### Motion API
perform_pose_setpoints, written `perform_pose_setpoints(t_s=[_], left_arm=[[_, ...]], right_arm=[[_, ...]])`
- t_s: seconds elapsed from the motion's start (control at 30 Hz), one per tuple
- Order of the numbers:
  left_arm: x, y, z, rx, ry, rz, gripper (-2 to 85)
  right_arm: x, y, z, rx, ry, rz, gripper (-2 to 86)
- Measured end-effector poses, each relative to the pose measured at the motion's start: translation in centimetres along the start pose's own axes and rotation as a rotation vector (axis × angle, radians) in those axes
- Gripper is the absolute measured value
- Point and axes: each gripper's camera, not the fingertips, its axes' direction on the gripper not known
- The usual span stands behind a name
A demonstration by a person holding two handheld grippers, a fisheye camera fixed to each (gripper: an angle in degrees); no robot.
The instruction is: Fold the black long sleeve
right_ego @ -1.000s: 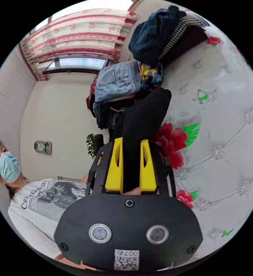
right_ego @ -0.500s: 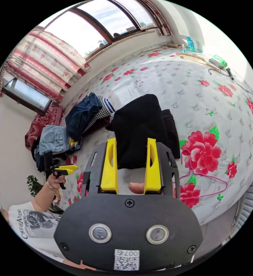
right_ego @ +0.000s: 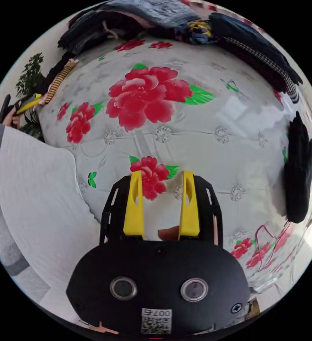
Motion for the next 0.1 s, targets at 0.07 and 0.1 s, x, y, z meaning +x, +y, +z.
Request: perform_pose_setpoints(t_s=[0.07, 0.1], left_arm=[[-0.9, -0.9, -1.2, 0.071, -0.065, -0.018, 9.7], [-1.1, -1.8, -1.6, 0.101, -0.105, -0.005, 10.4]], right_arm=[[-2.5, -0.3, 0.8, 0.005, 0.081, -0.059, 11.4], [-3.0, -0.5, 1.1, -0.002, 0.088, -0.063, 11.3]])
